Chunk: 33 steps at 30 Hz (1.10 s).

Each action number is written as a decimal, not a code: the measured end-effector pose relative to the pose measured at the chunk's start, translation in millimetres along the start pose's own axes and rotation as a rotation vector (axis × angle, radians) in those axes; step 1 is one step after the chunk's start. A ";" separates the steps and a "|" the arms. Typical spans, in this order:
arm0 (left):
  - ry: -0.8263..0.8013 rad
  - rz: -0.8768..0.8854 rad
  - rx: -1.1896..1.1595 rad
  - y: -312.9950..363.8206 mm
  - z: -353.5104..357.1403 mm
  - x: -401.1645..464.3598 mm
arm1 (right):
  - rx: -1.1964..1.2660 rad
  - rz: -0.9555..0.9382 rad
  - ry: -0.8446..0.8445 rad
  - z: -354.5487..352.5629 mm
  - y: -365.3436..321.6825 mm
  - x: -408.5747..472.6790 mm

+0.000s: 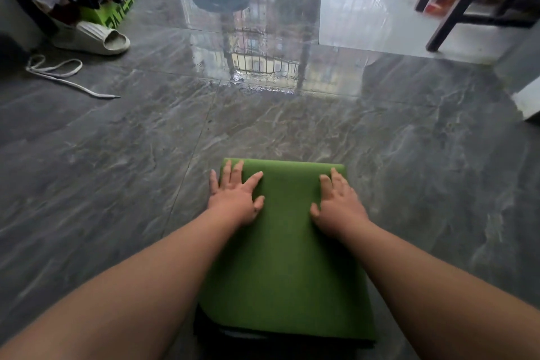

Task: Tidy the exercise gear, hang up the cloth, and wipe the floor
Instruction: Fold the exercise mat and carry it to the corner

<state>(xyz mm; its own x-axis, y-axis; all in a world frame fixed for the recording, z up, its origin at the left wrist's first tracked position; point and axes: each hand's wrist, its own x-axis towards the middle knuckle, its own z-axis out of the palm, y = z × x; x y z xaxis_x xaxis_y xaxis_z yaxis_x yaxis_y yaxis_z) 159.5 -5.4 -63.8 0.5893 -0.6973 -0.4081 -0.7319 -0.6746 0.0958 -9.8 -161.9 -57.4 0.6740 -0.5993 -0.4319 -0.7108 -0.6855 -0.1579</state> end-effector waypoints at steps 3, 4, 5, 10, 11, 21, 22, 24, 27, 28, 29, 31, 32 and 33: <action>-0.041 0.023 -0.084 -2.2 9.8 7.8 | -0.037 -0.004 0.043 7.4 3.4 12.1; -0.046 0.024 -0.100 -2.6 14.2 9.0 | -0.044 -0.002 0.028 10.9 4.1 15.0; -0.047 0.026 -0.102 -3.2 18.9 9.7 | -0.033 0.002 0.009 15.8 4.9 16.6; -0.074 0.037 -0.103 -7.4 33.4 14.2 | 0.097 -0.014 0.030 39.1 14.3 19.5; -0.076 0.038 -0.136 -9.1 33.5 13.8 | 0.136 -0.021 0.047 39.9 16.2 20.0; 0.284 -0.241 -0.999 -27.4 53.2 -37.0 | 0.620 0.248 0.171 42.8 26.8 -13.9; 0.253 -0.237 -0.991 -29.3 54.3 -38.9 | 0.666 0.229 0.174 42.3 29.7 -14.2; 0.195 -0.235 -0.932 -28.8 56.8 -36.9 | 0.780 0.207 0.162 39.7 36.5 -14.1; 0.122 -0.237 -0.830 -25.5 58.8 -30.2 | 0.803 0.178 0.111 39.2 42.6 -15.4; 0.085 -0.234 -0.793 -26.2 57.6 -29.0 | 0.792 0.162 0.101 38.7 42.8 -17.5; 0.046 -0.228 -0.774 -27.9 55.8 -28.8 | 0.789 0.147 0.092 38.5 42.7 -20.2; -0.001 -0.208 -0.783 -32.1 52.4 -33.2 | 0.803 0.138 0.088 39.9 41.4 -28.3; 0.003 -0.199 -0.798 -32.9 52.2 -38.8 | 0.799 0.136 0.108 41.5 40.5 -34.8; 0.019 -0.196 -0.810 -32.4 52.1 -47.1 | 0.781 0.132 0.138 43.8 39.5 -43.5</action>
<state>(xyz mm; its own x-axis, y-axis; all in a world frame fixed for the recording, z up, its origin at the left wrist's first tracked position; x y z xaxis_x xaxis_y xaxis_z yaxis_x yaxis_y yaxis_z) 137.6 61.9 -95.0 0.6914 -0.5480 -0.4709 -0.1467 -0.7446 0.6512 -76.0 -144.8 -83.8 0.5573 -0.7358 -0.3847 -0.6873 -0.1489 -0.7109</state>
